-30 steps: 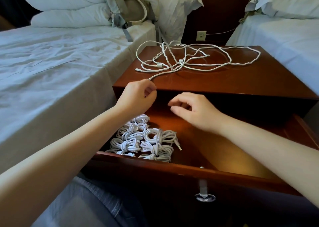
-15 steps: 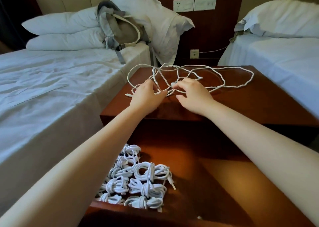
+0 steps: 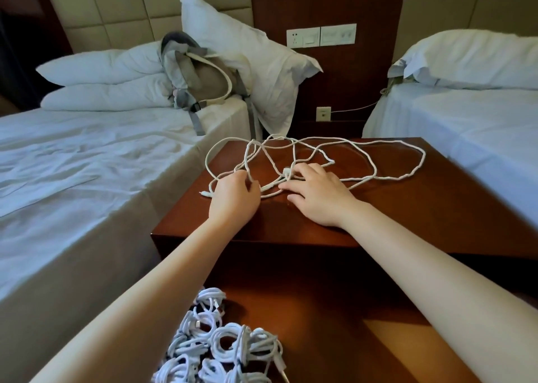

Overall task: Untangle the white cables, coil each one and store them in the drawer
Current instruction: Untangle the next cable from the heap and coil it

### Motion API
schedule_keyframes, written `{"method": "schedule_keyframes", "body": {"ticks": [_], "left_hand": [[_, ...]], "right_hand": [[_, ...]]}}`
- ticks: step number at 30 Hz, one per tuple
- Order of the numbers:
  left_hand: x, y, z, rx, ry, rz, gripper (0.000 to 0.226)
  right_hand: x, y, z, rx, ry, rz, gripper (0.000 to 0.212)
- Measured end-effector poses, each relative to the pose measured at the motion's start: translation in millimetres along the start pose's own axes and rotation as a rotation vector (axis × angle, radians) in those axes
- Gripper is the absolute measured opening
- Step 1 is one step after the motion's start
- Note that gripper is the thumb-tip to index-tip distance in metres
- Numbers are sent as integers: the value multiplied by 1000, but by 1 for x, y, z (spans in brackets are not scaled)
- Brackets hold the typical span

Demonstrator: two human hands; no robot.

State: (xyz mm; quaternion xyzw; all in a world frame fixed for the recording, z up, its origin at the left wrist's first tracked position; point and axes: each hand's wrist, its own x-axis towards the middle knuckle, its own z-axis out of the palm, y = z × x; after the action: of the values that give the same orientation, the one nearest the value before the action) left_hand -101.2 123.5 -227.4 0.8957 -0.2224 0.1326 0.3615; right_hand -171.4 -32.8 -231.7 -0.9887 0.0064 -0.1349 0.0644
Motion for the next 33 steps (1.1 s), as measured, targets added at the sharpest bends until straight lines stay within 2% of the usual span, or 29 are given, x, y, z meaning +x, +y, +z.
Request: {"method": "schedule_keyframes", "body": {"ticks": [4,8,11,13,16,18,19,22,24,26,29,33], "left_hand": [[-3,-1,-3,-33,40,4,19],[1,-4,-5,-29,31,-42,21],[-2,-2,-4,-68,131,-58,14],[-5,2,-5,-47,265,36,20],[-8,14,-3,-71,371,408,12],[-11,22,4,-44,269,603,8],[-14,27,9,-21,161,637,11],[-23,33,25,87,-179,565,29],[-25,36,30,101,-281,509,34],[-23,41,31,40,-346,433,34],[-15,49,35,58,-397,371,27],[-4,50,45,116,-195,374,19]], "right_hand": [[-2,3,0,-9,107,-3,16],[-12,20,-5,-32,279,-68,13],[-24,33,-12,-42,280,-74,17],[-31,40,-15,-45,220,-47,18],[-36,52,-17,-111,183,60,15],[-36,58,-16,-150,184,158,18],[-36,60,-15,-163,191,192,21],[-37,58,-14,-174,217,239,27],[-37,57,-13,-162,229,248,28],[-37,58,-14,-119,213,261,28],[-40,59,-19,88,154,300,29],[-45,60,-26,153,137,297,36]]}}
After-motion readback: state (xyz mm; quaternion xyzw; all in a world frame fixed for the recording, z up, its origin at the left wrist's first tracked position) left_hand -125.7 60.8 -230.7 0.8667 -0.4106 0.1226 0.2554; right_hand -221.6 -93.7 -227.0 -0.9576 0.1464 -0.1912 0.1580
